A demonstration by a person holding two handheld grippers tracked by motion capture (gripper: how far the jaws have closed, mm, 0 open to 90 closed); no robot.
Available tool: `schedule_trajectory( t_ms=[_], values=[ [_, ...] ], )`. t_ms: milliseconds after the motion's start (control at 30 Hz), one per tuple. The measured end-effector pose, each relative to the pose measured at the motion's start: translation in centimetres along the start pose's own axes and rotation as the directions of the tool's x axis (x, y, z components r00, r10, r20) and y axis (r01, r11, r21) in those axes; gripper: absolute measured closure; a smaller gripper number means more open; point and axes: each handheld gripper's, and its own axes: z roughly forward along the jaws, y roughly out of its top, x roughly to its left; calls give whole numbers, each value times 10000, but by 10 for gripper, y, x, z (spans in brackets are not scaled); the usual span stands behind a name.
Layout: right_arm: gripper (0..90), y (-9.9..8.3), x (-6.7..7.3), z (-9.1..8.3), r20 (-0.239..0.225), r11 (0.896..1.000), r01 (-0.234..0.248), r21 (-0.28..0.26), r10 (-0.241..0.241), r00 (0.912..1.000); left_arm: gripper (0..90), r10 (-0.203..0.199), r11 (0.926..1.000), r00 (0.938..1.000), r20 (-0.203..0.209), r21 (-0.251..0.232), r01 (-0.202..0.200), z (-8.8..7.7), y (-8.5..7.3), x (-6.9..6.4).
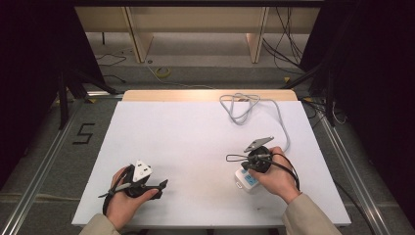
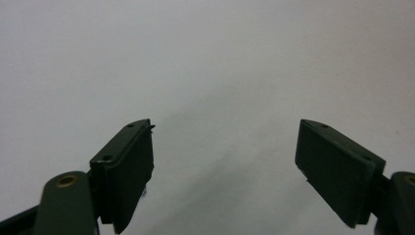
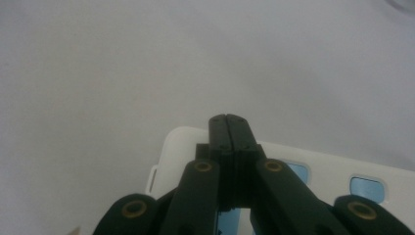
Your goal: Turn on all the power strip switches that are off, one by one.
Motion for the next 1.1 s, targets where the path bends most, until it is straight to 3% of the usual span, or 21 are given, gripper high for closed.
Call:
schedule_trajectory(
  t_ms=[500,1100],
  values=[
    [849,-14,-8,-10,-116,9947,-267,-996,257,9996,219,-79,10000,10000,-27,2,79,0,-1,0],
    [689,-36,-17,-22,-103,9801,-702,-1857,695,9975,219,-96,9999,9999,-53,60,96,0,-1,2]
  ],
)
